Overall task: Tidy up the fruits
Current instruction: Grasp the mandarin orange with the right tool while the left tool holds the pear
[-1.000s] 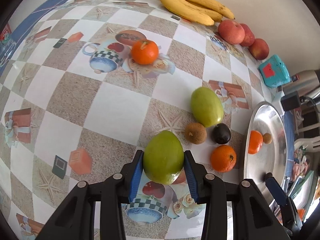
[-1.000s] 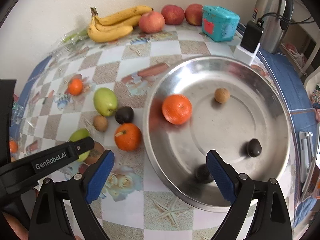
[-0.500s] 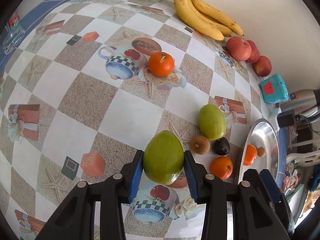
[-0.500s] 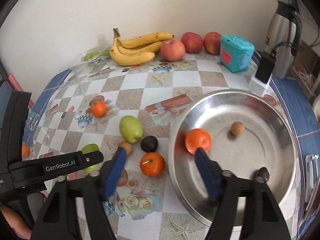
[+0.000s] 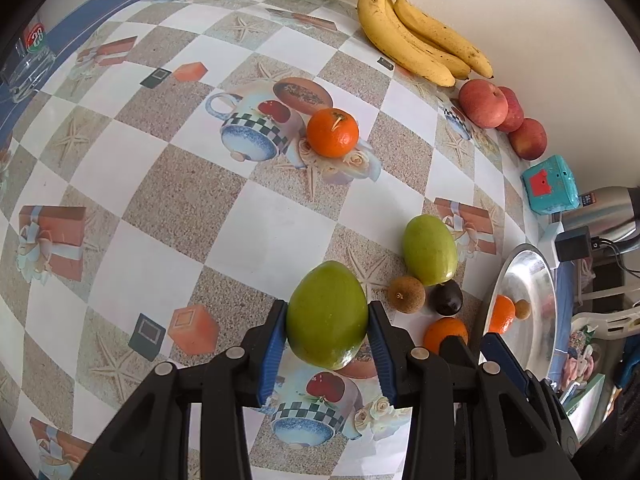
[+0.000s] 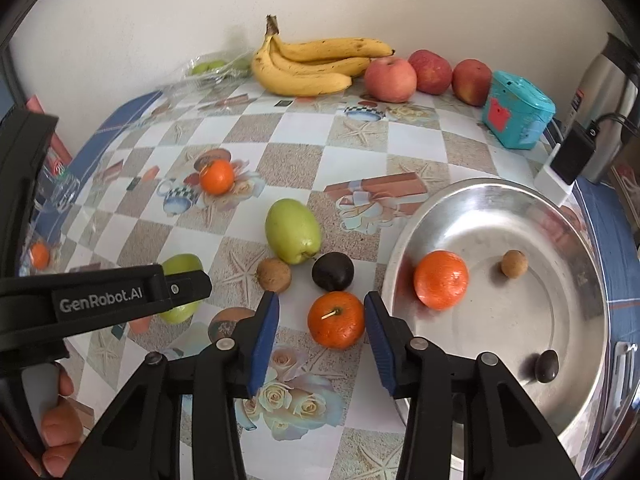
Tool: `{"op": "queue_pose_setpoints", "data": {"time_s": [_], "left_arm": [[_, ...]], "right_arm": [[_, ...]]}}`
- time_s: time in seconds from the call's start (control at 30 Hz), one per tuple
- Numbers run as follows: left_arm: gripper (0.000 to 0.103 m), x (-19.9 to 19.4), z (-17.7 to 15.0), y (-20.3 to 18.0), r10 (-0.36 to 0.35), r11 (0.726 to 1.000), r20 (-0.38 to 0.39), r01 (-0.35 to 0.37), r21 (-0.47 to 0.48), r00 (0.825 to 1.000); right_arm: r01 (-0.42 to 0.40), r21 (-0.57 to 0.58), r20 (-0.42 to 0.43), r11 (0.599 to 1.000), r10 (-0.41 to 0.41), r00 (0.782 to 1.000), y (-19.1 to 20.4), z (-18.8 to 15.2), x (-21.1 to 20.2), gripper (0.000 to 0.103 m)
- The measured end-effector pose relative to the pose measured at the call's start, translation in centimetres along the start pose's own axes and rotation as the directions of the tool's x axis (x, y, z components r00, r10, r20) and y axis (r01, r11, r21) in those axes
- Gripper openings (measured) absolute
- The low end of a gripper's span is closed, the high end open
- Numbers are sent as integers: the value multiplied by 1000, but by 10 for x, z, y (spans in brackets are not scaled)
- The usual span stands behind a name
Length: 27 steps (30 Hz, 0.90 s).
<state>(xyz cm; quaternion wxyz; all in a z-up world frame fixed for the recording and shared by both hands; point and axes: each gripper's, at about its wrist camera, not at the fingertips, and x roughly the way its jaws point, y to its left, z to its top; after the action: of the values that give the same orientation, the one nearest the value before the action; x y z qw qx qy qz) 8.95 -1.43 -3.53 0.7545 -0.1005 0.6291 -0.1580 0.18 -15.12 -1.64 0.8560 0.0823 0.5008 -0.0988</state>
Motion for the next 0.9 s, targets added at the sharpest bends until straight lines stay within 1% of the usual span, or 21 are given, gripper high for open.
{"op": "queue_pose_setpoints", "data": {"time_s": [0.17, 0.27, 0.4, 0.53, 0.6, 0.63, 0.77, 0.9], "left_arm": [[42, 1, 0, 1, 1, 1000, -2, -1, -4, 1000], [42, 1, 0, 1, 1, 1000, -2, -1, -4, 1000], [42, 1, 0, 1, 2, 1000, -3, -2, -6, 1000], [42, 2, 0, 2, 2, 1000, -4, -2, -12, 1000], [42, 2, 0, 2, 2, 1000, -4, -2, -12, 1000], [42, 2, 0, 2, 2, 1000, -4, -2, -11, 1000], [42, 2, 0, 4, 5, 1000, -4, -5, -19, 1000], [42, 1, 0, 5, 8, 1000, 0, -8, -24, 1000]], "right_arm": [[54, -39, -22, 998, -55, 998, 4, 1, 8, 44], [72, -60, -35, 996, -74, 997, 7, 0, 12, 44], [113, -108, -45, 988, -119, 992, 14, -1, 18, 43], [167, -173, -52, 971, -178, 983, 22, -4, 24, 42], [198, -207, -54, 958, -213, 975, 26, -6, 27, 39], [214, -225, -52, 951, -231, 972, 27, -7, 29, 39], [238, -253, -43, 938, -256, 966, 31, -9, 30, 38], [228, -231, -45, 946, -244, 969, 31, -10, 30, 37]]}}
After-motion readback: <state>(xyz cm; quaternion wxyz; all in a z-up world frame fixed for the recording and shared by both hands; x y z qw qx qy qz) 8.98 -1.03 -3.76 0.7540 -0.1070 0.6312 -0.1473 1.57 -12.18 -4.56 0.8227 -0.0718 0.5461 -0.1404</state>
